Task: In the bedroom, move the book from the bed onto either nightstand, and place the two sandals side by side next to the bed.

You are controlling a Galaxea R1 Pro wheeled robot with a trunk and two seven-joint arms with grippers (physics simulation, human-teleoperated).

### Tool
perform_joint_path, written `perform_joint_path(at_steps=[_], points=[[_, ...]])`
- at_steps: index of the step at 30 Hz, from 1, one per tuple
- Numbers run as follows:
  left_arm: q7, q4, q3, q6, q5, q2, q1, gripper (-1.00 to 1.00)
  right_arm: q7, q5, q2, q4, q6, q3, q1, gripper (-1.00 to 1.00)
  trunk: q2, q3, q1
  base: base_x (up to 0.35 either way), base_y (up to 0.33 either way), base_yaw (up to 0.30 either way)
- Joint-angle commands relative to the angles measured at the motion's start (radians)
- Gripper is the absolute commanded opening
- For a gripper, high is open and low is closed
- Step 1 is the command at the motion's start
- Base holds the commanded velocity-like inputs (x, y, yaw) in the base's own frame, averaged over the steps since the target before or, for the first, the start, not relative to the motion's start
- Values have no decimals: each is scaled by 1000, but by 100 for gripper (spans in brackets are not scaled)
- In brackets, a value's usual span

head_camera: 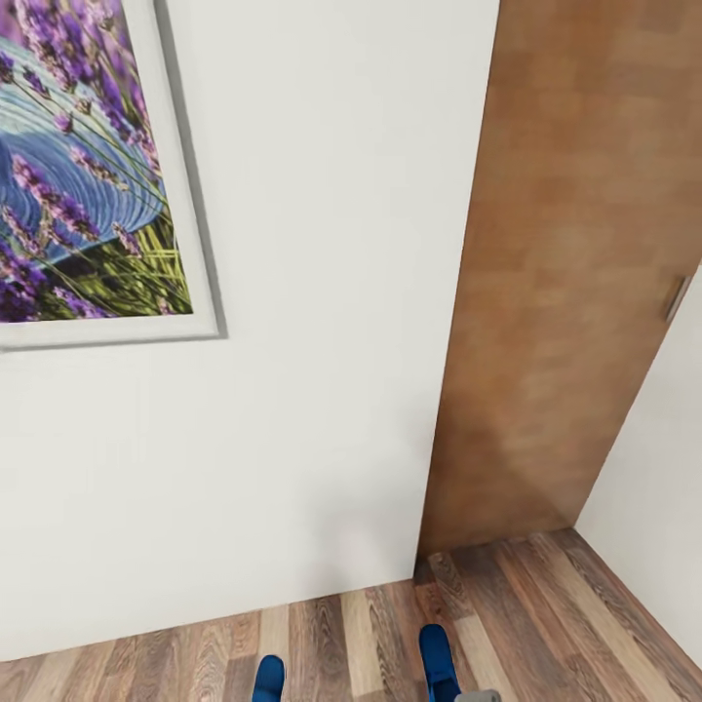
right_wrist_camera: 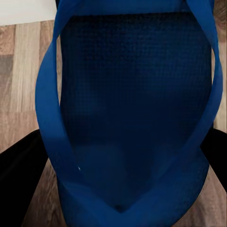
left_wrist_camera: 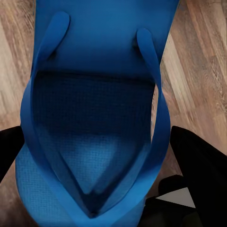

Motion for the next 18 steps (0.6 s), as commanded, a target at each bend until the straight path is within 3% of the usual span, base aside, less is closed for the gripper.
perform_joint_path(at_steps=[1,18], points=[[0,1,-8,-5,9,1,-1,-100,5,-9,0,5,-7,7,-2,-100,-1,-1,0,0,0,289],[0,1,-8,-5,9,1,-1,-100,5,-9,0,5,-7,7,-2,-100,-1,-1,0,0,0,290]])
